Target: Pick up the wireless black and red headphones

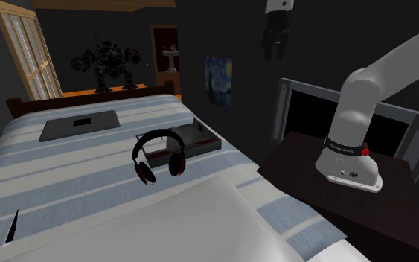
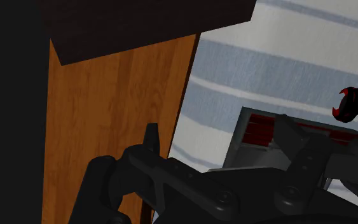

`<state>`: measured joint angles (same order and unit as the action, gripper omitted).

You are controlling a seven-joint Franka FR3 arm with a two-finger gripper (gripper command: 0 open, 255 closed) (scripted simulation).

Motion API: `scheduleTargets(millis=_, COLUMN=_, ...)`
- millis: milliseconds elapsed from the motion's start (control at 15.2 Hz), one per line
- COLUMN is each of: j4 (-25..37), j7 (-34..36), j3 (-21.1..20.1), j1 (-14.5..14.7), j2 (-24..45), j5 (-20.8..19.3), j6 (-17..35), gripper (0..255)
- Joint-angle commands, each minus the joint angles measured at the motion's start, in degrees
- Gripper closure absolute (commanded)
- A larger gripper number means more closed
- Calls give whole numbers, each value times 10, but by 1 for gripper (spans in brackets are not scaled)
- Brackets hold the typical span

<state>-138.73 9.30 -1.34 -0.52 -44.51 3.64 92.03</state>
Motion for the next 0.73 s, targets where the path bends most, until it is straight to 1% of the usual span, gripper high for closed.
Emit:
scheduleTargets(millis=0, j4=0, j7=0, j3=0, j1=0, j2=0, j5=0, j6=0, gripper=0)
scheduleTargets(millis=330, j4=-16, j7=-51, j3=-10, j1=36, j2=64, j5=17, j6=107, gripper=0)
scheduleTargets(millis=660, j4=-15, j7=-104, j3=-22, j1=72, j2=137, j5=35, j6=207, gripper=0)
